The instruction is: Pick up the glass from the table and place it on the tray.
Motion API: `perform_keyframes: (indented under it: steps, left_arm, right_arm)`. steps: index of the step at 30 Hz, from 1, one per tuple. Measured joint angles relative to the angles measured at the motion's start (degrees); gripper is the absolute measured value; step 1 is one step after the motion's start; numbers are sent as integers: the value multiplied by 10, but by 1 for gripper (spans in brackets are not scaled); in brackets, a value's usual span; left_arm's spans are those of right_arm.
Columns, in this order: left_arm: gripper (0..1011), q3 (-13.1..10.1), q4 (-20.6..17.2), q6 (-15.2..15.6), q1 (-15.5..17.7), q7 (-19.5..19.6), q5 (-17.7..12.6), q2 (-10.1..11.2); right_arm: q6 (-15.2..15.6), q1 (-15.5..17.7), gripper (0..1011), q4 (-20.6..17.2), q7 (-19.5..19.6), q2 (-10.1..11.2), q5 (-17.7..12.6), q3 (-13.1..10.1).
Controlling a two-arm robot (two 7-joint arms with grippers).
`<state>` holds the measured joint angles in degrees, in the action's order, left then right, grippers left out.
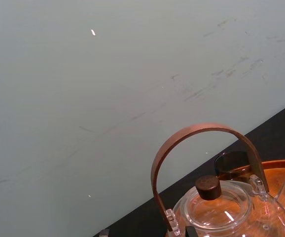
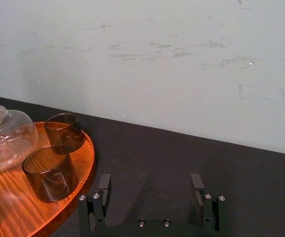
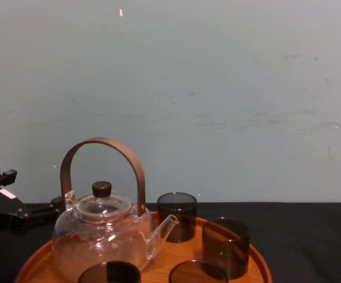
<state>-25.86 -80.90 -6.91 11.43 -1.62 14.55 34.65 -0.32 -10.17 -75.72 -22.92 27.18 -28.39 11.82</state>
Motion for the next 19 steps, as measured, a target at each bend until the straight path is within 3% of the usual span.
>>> perform_keyframes:
  steps: [19]
  left_arm:
    - [1001, 0, 0, 0, 0, 0, 0, 0]
  right_arm:
    - [0, -1, 1002, -2, -1, 1, 1, 1]
